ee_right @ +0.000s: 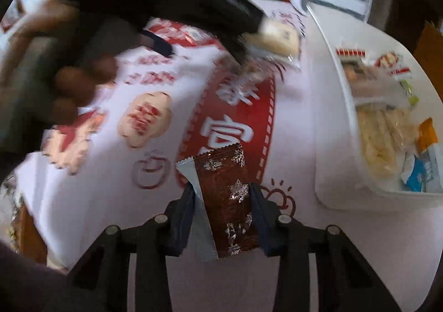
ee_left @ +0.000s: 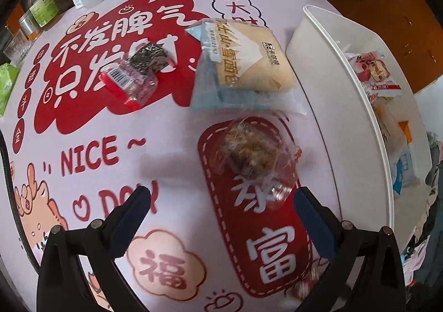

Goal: Organize snacks
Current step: 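Grasp the brown foil packet with the right gripper while the left grasps the clear dried-fruit bag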

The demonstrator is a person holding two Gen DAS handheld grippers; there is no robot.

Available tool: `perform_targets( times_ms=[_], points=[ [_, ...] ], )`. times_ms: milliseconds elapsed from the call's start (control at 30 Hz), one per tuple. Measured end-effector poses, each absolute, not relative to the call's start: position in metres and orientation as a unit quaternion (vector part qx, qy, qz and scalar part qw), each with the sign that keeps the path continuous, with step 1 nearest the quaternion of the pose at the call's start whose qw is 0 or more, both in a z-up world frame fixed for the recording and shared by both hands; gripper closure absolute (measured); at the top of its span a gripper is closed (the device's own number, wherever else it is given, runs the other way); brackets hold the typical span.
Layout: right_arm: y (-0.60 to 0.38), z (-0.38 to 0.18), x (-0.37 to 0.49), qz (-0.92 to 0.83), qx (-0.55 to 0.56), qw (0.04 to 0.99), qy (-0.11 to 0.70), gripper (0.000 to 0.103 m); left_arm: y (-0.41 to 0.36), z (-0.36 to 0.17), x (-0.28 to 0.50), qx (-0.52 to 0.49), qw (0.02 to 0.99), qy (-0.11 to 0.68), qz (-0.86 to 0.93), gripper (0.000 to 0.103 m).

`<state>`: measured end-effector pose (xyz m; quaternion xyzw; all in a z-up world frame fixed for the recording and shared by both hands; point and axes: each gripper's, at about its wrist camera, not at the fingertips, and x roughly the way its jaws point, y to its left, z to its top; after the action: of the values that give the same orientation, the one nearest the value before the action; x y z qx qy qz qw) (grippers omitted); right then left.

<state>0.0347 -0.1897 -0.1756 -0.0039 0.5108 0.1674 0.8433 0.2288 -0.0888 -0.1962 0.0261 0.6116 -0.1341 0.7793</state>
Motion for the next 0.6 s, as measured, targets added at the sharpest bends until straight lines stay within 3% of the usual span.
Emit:
perform_targets(
  times_ms=[300, 433, 533, 600],
  points=[
    [-0.233, -0.097, 0.044, 0.172, 0.025, 0.888, 0.426, 0.065, -0.105, -0.198, 0.255, -0.008, 0.782, 0.616, -0.094, 0.001],
    [-0.253, -0.092, 0.051, 0.158, 0.026, 0.895, 0.417, 0.065, -0.11, -0.209, 0.264, -0.031, 0.778, 0.625, -0.056, 0.001],
    [-0.266, -0.094, 0.057, 0.148, 0.032, 0.896, 0.418, 0.065, -0.112, -0.218, 0.268, -0.055, 0.767, 0.638, -0.035, 0.01],
    [-0.273, -0.094, 0.06, 0.144, 0.038, 0.895, 0.42, 0.065, -0.114, -0.223, 0.268, -0.067, 0.761, 0.645, -0.03, 0.01]
  ],
)
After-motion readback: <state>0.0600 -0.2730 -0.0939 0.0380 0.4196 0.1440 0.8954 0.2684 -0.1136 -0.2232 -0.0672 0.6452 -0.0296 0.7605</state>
